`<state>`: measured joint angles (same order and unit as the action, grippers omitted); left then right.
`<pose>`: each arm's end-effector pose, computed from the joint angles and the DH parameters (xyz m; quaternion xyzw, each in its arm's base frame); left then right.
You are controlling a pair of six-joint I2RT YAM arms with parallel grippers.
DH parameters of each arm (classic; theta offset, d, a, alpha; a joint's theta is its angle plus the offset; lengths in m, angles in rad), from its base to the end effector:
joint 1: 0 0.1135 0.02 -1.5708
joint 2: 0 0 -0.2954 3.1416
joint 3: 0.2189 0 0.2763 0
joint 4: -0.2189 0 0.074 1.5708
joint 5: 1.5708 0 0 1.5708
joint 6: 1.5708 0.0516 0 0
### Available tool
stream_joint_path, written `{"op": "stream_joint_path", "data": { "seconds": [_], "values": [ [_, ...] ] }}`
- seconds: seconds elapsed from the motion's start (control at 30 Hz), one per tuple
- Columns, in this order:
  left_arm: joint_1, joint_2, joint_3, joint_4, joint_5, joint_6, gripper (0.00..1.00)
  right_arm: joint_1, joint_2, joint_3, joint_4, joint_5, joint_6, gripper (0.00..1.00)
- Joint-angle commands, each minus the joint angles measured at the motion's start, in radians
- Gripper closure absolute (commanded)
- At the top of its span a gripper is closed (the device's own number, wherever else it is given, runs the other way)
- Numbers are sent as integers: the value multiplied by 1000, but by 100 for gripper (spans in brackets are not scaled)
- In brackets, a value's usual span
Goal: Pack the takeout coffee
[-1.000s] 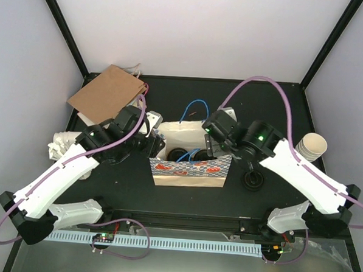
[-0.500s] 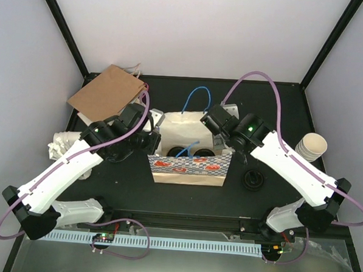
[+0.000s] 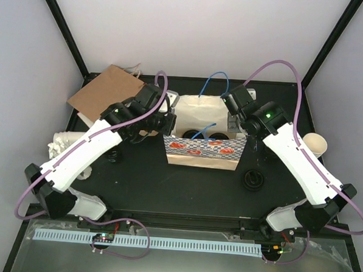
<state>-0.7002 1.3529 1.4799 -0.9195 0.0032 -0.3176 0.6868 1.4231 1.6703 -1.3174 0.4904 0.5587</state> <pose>0.2326 -0.1962 0.4062 0.1765 0.9082 -0.1861 0.3306 0.2325 0.1592 0.4250 -0.0001 0.9418 -0.0509 0.3324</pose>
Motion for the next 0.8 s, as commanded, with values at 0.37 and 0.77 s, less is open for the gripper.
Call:
{"op": "stream_joint_path", "data": {
  "seconds": [0.37,0.77],
  "values": [
    [113,124,113,100,9,40,86,-79,102,83,115,-10,-99,72],
    [148,-110,28,-37,-109,17,25,-80,-19,66,150,17,-192,29]
  ]
}}
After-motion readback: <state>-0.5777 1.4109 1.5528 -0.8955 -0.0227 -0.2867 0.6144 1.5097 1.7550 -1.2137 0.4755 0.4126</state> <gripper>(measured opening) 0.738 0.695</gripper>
